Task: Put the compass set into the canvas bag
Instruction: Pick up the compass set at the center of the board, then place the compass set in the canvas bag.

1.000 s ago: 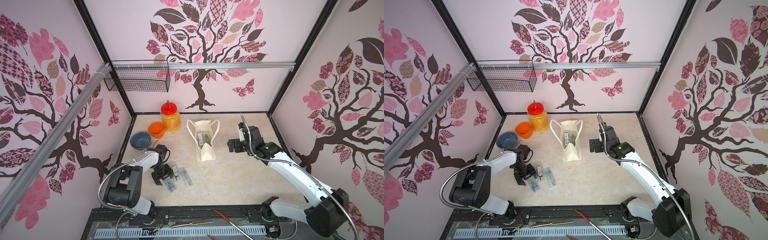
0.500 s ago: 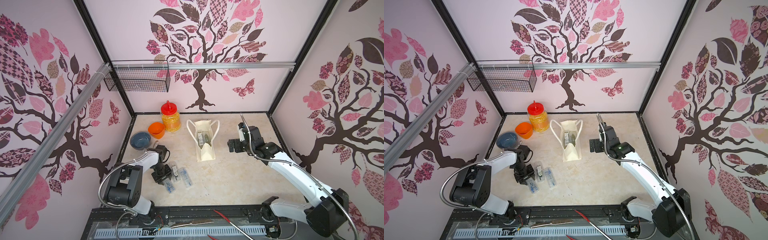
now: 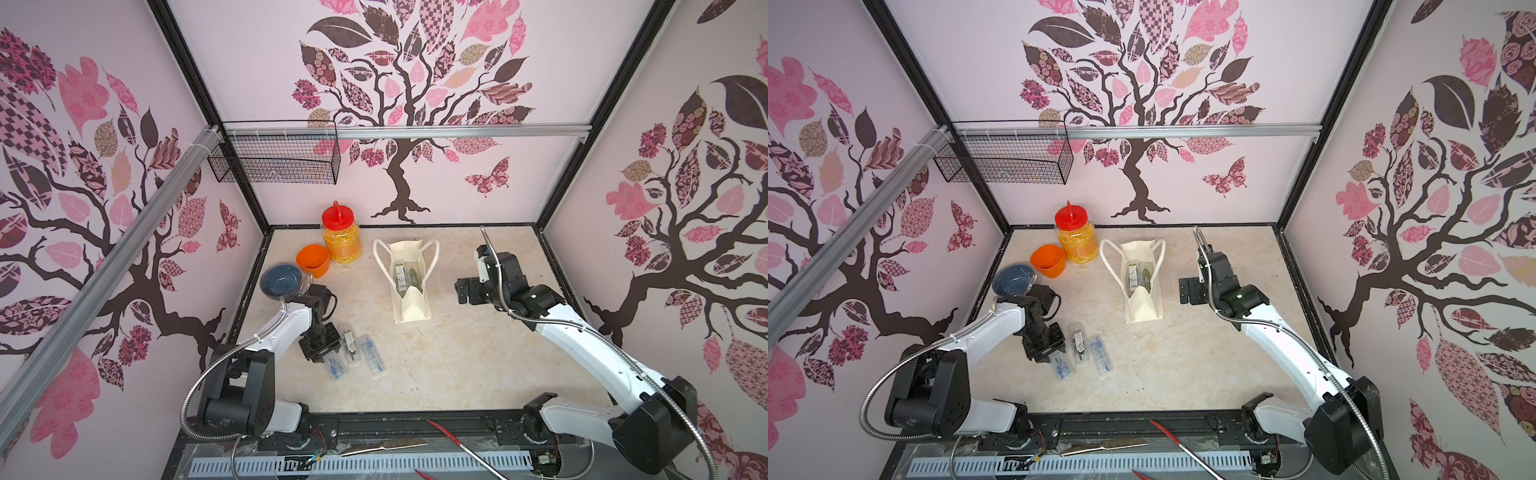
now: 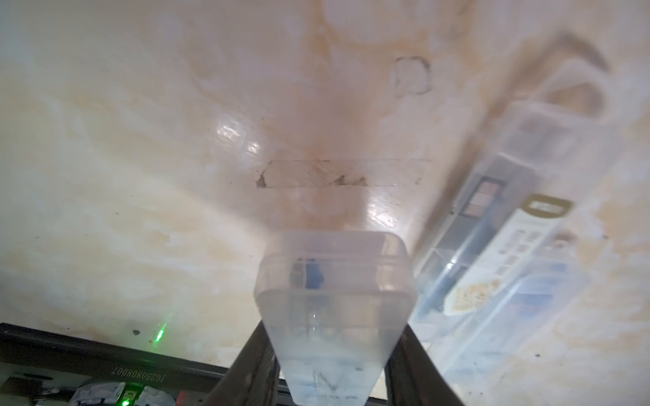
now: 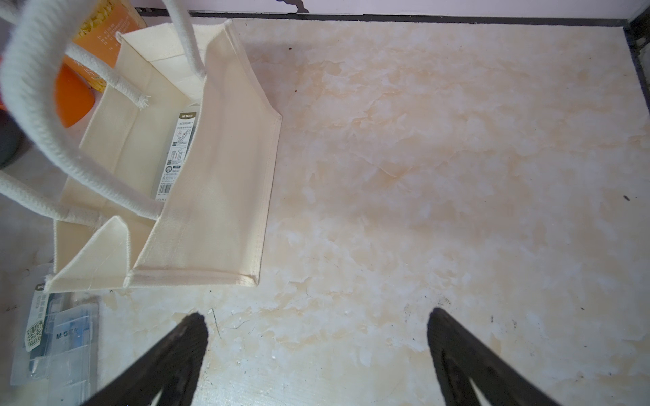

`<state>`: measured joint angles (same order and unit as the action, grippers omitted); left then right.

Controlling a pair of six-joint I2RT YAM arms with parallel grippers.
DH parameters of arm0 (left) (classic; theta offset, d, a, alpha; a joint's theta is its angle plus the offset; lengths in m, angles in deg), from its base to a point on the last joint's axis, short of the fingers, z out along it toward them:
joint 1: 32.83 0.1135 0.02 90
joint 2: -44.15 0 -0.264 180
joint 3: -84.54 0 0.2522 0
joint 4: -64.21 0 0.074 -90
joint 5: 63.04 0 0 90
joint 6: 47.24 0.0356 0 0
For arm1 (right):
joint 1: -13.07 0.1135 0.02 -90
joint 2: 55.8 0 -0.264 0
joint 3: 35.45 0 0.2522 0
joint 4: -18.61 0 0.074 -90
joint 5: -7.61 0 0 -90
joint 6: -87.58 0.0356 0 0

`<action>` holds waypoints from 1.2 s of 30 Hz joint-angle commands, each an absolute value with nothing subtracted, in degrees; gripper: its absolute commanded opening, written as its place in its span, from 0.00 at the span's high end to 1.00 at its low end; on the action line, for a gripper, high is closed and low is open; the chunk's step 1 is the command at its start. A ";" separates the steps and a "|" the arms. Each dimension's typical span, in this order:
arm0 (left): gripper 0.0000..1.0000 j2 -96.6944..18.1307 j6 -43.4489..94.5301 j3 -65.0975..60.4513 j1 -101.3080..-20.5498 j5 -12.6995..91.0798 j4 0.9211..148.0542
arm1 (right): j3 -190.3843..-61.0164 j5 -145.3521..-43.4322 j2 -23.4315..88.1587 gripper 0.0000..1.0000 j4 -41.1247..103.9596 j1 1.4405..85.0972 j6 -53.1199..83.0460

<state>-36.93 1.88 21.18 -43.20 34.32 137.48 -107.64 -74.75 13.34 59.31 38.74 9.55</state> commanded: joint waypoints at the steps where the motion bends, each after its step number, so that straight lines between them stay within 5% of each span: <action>1: 0.57 -35.56 4.12 14.84 -42.89 32.18 140.58 | -109.22 -72.99 14.10 0.00 58.32 38.40 9.19; 14: 0.58 -35.20 8.32 -2.62 -45.02 29.20 143.44 | -108.72 -74.19 13.28 0.00 57.72 33.74 8.97; 36: 0.57 -53.54 10.67 -47.68 -59.43 26.94 143.97 | -108.62 -74.61 12.01 0.00 59.08 33.36 9.27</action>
